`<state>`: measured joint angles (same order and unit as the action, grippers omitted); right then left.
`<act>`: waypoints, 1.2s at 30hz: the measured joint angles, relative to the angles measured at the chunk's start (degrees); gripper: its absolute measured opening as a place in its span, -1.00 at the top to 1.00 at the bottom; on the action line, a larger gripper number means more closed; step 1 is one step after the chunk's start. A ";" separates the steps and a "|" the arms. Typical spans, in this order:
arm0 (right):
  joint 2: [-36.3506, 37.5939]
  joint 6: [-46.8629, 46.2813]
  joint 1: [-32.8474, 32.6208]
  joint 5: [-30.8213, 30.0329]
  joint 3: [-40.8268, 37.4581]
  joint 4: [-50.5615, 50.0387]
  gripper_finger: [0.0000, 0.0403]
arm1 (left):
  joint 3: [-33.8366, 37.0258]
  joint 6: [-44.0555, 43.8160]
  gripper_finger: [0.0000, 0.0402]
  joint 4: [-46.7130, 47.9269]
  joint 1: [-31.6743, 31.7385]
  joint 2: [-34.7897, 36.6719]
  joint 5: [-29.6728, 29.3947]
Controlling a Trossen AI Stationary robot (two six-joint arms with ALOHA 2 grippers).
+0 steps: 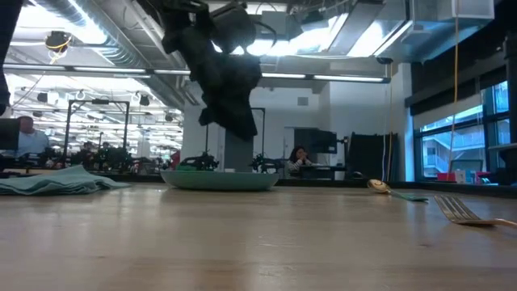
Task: Set table place
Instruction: Prepare the green plate
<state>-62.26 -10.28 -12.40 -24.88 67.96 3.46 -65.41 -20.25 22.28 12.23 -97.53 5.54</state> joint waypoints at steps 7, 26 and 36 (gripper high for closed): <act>0.00 0.00 0.00 0.00 0.00 0.00 0.58 | -0.43 1.40 0.33 0.08 -1.79 -3.32 -3.88; 0.00 -0.13 0.00 0.00 0.00 -0.45 0.58 | -0.64 2.92 0.46 -1.11 -1.74 -13.48 -13.22; 0.00 -0.19 0.00 0.02 0.00 -2.26 0.58 | -6.19 4.20 0.97 8.56 -5.87 -9.89 -20.96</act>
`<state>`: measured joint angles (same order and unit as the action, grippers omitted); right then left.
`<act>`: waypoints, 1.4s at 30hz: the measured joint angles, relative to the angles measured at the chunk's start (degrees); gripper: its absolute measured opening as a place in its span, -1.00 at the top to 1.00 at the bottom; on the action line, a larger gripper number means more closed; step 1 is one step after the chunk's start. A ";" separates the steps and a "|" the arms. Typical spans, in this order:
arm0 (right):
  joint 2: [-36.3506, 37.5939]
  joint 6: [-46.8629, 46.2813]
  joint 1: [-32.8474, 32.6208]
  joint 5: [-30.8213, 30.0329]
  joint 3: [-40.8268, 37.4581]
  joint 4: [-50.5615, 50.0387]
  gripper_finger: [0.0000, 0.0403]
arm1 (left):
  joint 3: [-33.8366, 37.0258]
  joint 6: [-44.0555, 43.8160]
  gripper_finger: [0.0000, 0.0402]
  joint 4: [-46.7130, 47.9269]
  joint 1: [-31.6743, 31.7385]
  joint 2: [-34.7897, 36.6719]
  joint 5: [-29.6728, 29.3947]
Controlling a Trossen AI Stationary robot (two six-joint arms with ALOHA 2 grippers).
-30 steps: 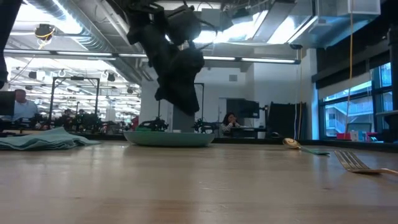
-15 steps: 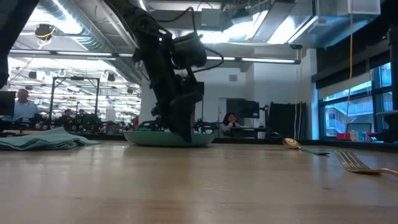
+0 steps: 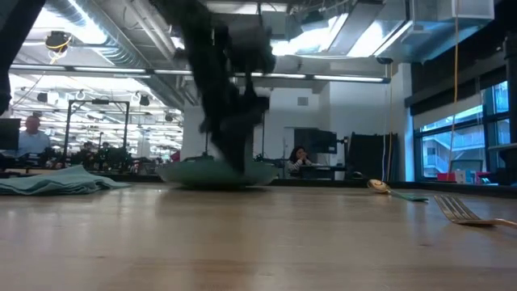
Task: Set table place
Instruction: Prepare the green plate
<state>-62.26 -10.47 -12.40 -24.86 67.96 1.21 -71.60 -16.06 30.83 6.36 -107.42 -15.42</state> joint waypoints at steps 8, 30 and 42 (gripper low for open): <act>0.00 0.25 0.02 -0.02 0.00 -0.02 0.58 | -16.56 7.85 0.98 11.89 -11.79 0.76 -1.20; 0.00 0.05 0.02 -0.09 0.00 -0.91 0.58 | -18.90 -2.02 0.99 10.14 -20.53 -14.04 -2.05; 0.00 -1.48 0.02 -0.07 0.00 -2.18 0.58 | -20.11 -2.88 0.60 8.03 -20.67 -14.67 0.73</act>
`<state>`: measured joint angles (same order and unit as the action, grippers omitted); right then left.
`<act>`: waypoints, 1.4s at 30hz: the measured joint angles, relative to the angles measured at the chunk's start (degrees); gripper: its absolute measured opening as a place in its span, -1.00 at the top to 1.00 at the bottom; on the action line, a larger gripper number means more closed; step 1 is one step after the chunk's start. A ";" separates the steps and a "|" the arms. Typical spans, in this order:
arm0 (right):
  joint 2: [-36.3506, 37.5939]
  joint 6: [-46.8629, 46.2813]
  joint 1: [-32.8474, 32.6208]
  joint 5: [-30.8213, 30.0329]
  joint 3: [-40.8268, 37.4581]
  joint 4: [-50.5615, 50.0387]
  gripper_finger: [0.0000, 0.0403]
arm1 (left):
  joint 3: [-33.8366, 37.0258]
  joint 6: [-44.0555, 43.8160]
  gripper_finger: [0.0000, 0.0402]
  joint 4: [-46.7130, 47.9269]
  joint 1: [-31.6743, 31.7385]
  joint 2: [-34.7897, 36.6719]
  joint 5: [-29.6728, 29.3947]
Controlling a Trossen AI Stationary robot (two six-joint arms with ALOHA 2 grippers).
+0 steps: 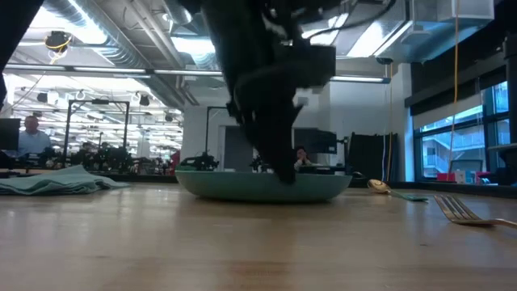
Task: Set table place
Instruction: Prepare the green plate, then stack the black bowl on the green plate
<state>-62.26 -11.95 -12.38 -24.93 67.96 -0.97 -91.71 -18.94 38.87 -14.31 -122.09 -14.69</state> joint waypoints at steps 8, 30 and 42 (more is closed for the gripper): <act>0.00 -2.05 0.00 0.04 0.00 -2.91 0.58 | -12.37 1.01 0.33 15.69 1.82 0.03 -0.46; 2.23 -3.98 2.46 0.09 -0.02 -11.74 0.58 | -27.77 -24.01 0.37 50.85 -5.14 11.72 8.05; 7.40 -2.56 2.63 0.16 -0.04 -16.10 0.58 | -1.12 -36.47 0.38 50.10 -19.27 22.54 17.72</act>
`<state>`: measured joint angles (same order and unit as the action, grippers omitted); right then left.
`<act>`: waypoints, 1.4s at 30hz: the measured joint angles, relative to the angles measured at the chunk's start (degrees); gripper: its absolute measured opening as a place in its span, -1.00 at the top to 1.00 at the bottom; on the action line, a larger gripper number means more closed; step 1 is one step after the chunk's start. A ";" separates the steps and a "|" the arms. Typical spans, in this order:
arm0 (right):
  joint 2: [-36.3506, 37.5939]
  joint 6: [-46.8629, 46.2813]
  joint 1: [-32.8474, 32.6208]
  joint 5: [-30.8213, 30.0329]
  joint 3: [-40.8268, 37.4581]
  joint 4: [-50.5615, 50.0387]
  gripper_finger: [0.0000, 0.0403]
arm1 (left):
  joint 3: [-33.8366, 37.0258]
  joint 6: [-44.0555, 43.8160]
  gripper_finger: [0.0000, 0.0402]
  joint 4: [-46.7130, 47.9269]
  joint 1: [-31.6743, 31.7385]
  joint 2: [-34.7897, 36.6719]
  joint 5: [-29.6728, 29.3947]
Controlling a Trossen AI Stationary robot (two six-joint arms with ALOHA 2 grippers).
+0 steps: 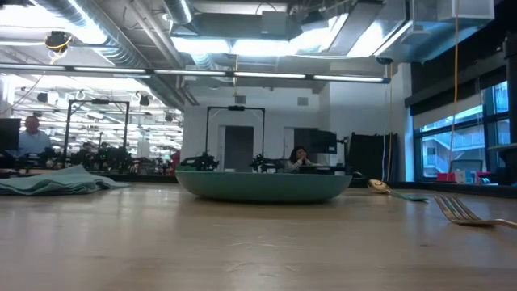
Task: Set table place
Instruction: Stack the black bowl on the green plate
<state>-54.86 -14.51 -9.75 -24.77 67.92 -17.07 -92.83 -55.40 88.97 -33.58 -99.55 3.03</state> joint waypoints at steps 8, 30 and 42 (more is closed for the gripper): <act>0.07 -1.72 -0.01 -0.03 0.00 -1.32 0.58 | 8.68 2.01 0.38 -14.94 -7.11 0.31 0.99; -0.15 -1.94 -0.01 -0.09 0.02 -1.23 0.58 | 22.94 8.38 0.38 -31.36 -4.27 0.28 1.43; -0.15 -1.70 -0.01 -0.09 0.02 -1.31 0.58 | 28.29 7.96 0.75 -31.65 -1.43 0.28 1.46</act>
<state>-55.00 -16.20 -9.76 -24.86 67.94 -18.38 -64.53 -47.45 57.32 -35.01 -99.26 4.49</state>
